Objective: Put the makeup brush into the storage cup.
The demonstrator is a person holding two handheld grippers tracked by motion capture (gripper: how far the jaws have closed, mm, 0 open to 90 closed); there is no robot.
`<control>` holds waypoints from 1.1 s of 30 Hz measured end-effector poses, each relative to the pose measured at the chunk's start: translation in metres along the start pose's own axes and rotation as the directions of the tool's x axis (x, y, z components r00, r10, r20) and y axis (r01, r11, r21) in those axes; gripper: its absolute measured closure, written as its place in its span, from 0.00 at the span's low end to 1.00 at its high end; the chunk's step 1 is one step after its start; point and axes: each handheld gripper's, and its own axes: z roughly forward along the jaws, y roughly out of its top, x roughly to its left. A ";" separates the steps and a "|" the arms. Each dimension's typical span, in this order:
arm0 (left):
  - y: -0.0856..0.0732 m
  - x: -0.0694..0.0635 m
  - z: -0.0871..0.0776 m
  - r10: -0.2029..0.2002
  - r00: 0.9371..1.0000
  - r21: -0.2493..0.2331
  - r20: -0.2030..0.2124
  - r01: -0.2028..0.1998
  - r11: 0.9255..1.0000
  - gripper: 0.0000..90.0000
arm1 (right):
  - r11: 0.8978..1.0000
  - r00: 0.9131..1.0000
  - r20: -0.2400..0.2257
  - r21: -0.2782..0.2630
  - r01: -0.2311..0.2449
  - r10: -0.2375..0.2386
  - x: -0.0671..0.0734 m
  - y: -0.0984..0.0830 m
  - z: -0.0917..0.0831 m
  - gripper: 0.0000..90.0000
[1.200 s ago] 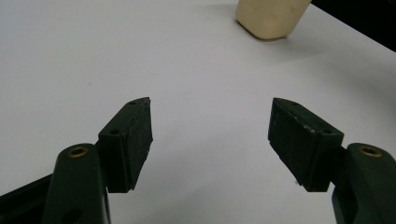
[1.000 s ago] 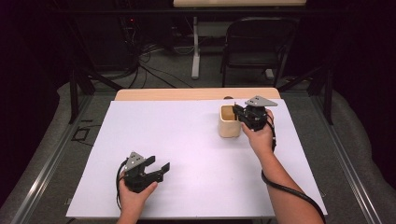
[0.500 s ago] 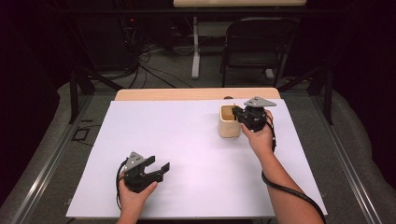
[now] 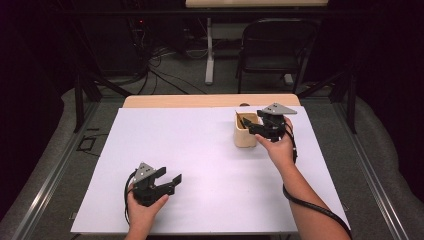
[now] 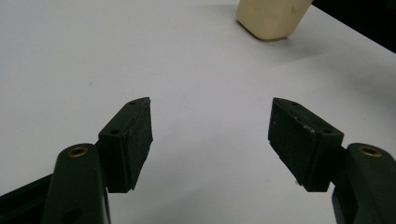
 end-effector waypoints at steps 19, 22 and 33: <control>0.000 0.002 -0.001 -0.006 1.000 -0.001 0.001 0.006 1.000 0.34 | 0.998 1.000 -0.006 0.059 0.019 -0.018 0.002 0.004 0.003 0.34; 0.000 0.002 -0.001 -0.007 1.000 -0.002 0.004 0.007 1.000 0.34 | 0.998 1.000 -0.003 0.056 0.023 -0.022 0.002 0.004 0.004 0.34; 0.001 0.003 -0.002 -0.010 1.000 -0.006 -0.001 0.010 1.000 0.34 | 0.999 1.000 0.003 0.030 0.016 -0.016 0.001 0.009 0.000 0.34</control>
